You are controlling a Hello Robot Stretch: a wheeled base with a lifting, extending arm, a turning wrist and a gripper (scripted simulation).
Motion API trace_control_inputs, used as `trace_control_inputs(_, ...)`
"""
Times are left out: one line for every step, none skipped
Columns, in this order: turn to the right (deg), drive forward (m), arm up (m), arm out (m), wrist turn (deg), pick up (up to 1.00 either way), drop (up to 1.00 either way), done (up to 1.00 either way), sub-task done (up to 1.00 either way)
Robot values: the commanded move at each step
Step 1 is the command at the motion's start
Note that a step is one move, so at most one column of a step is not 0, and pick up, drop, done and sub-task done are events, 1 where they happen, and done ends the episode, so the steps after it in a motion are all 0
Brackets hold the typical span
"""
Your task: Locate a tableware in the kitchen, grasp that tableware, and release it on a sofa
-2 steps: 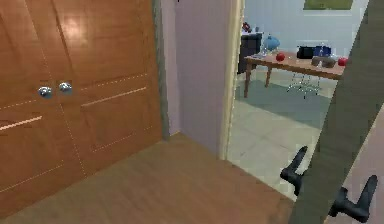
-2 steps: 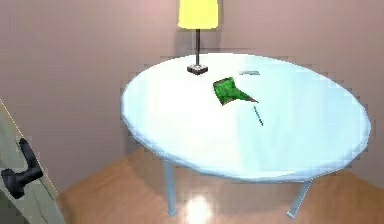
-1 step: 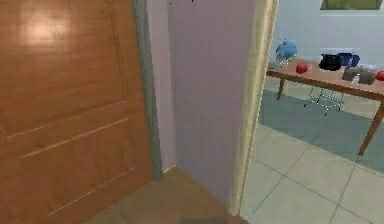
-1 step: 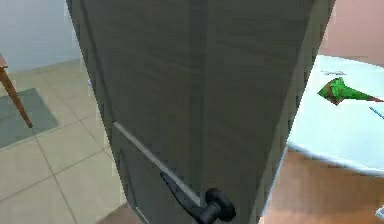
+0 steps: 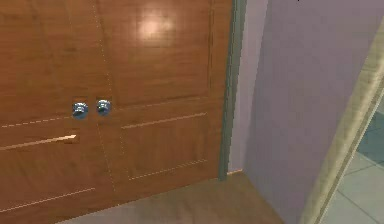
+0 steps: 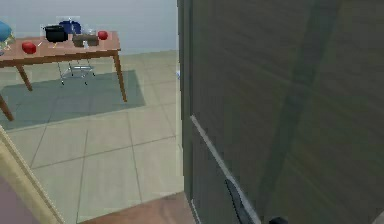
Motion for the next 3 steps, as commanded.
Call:
trace_control_inputs(0.0, 0.05, 0.0, 0.0, 0.0, 0.0, 0.0, 0.0, 0.0)
trace_control_inputs(45.0, 0.0, 0.0, 0.0, 0.0, 0.0, 0.0, 0.0, 0.0)
trace_control_inputs(24.0, 0.0, 0.0, 0.0, 0.0, 0.0, 0.0, 0.0, 0.0)
